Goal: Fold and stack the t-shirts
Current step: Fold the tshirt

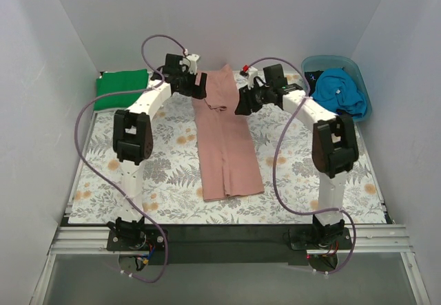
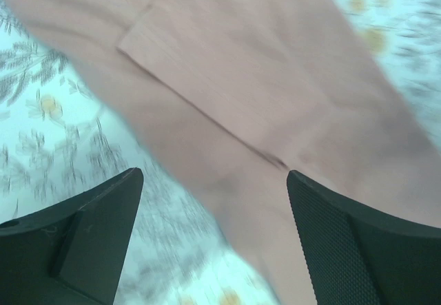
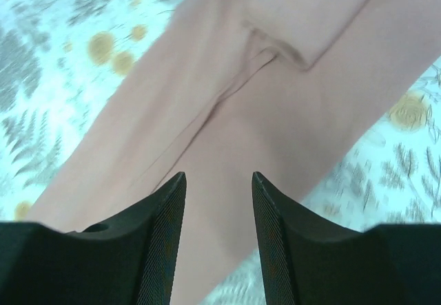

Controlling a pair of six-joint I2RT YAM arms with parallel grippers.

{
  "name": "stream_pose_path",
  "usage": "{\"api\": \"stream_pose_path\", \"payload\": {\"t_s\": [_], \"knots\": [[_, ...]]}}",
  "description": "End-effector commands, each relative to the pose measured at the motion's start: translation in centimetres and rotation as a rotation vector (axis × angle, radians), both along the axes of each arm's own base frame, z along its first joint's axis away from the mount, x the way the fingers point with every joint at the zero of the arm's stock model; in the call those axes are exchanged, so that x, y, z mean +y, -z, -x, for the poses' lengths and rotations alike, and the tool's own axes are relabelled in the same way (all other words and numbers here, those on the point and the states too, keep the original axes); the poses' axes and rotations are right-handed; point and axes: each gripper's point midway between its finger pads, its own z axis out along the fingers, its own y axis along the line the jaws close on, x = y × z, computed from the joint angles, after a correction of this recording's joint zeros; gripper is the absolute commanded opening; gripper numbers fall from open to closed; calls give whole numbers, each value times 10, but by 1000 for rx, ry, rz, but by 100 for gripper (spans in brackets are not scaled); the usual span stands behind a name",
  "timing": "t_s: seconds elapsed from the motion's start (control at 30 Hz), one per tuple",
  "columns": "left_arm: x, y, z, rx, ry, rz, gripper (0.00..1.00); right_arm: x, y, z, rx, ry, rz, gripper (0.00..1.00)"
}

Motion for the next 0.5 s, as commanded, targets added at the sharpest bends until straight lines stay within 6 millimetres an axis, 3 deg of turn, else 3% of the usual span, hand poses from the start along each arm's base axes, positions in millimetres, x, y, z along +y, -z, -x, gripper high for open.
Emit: {"api": "stream_pose_path", "payload": {"t_s": [0.0, 0.03, 0.07, 0.1, 0.17, 0.2, 0.23, 0.27, 0.3, 0.37, 0.4, 0.47], "knots": [[-3, -154, 42, -227, 83, 112, 86, -11, -61, 46, -114, -84, -14, 50], [-4, -160, 56, -221, 99, 134, 87, -13, -59, 57, -112, -98, 6, 50], [-2, -133, 79, -145, 108, 143, 87, -16, -52, 69, -106, -110, 34, 50], [-5, -180, 99, -252, 151, 203, 87, -23, -43, 89, -96, -134, 71, 49], [-2, -192, 128, -303, 153, 270, 88, -24, -26, 114, -85, -176, 128, 48], [7, -178, 138, -307, 106, 332, 88, -30, -7, 131, -45, -192, 166, 47], [9, -210, 165, -383, 133, 376, 88, -27, -3, 142, -53, -218, 197, 46], [12, -215, 175, -403, 133, 394, 88, -27, 4, 150, -41, -229, 216, 45], [17, -207, 185, -378, 123, 398, 89, -29, 14, 161, -15, -246, 240, 44], [21, -222, 203, -390, 127, 399, 89, -31, 34, 181, 21, -276, 290, 42], [24, -216, 212, -339, 118, 388, 89, -31, 40, 188, 32, -290, 303, 42], [26, -224, 228, -363, 173, 361, 86, -29, 56, 204, 57, -324, 346, 41]]}}
